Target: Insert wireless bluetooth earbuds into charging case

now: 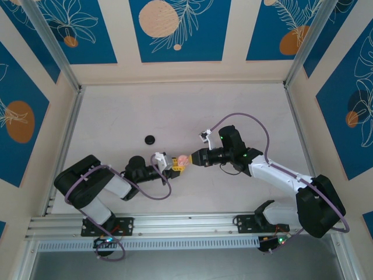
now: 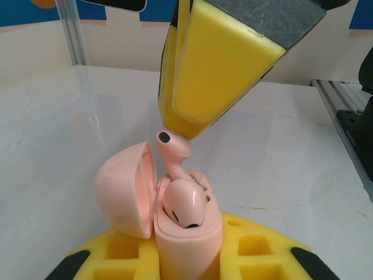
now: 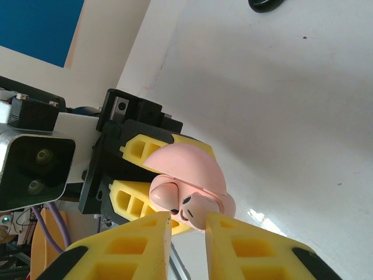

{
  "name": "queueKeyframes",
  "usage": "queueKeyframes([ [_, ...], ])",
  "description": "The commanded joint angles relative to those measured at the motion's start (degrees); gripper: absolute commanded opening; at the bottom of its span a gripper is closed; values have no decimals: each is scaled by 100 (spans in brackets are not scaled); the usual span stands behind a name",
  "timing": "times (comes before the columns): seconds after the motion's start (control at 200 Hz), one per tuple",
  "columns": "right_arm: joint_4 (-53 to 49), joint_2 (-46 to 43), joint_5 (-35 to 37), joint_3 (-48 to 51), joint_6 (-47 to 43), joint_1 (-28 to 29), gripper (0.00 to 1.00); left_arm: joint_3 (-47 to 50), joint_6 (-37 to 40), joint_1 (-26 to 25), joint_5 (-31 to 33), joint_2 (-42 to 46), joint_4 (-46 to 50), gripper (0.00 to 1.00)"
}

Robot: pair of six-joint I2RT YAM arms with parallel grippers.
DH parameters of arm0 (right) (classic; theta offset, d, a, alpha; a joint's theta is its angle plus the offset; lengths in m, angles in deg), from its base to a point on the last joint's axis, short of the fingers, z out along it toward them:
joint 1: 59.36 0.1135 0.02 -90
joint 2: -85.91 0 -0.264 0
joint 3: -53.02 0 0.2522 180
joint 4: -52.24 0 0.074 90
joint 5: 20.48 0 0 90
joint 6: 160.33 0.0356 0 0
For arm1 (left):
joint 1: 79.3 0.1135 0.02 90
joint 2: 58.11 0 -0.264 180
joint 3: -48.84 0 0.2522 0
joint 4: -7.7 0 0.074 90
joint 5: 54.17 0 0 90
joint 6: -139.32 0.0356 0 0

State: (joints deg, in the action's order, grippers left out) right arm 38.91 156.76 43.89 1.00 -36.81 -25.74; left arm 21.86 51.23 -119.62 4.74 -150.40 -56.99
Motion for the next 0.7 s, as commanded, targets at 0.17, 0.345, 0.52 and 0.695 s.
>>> queueKeyframes([
  [0.17,-10,-19,-213,-180,32,61,22,55,54,-56,-93,153,-214,14],
  [0.345,-17,-19,-223,-186,23,91,22,55,46,-55,-89,150,-213,14],
  [0.52,-20,-19,-242,-209,6,144,22,54,47,-59,-82,144,-205,14],
  [0.695,-17,-22,-250,-233,-20,188,22,55,46,-60,-83,155,-213,14],
])
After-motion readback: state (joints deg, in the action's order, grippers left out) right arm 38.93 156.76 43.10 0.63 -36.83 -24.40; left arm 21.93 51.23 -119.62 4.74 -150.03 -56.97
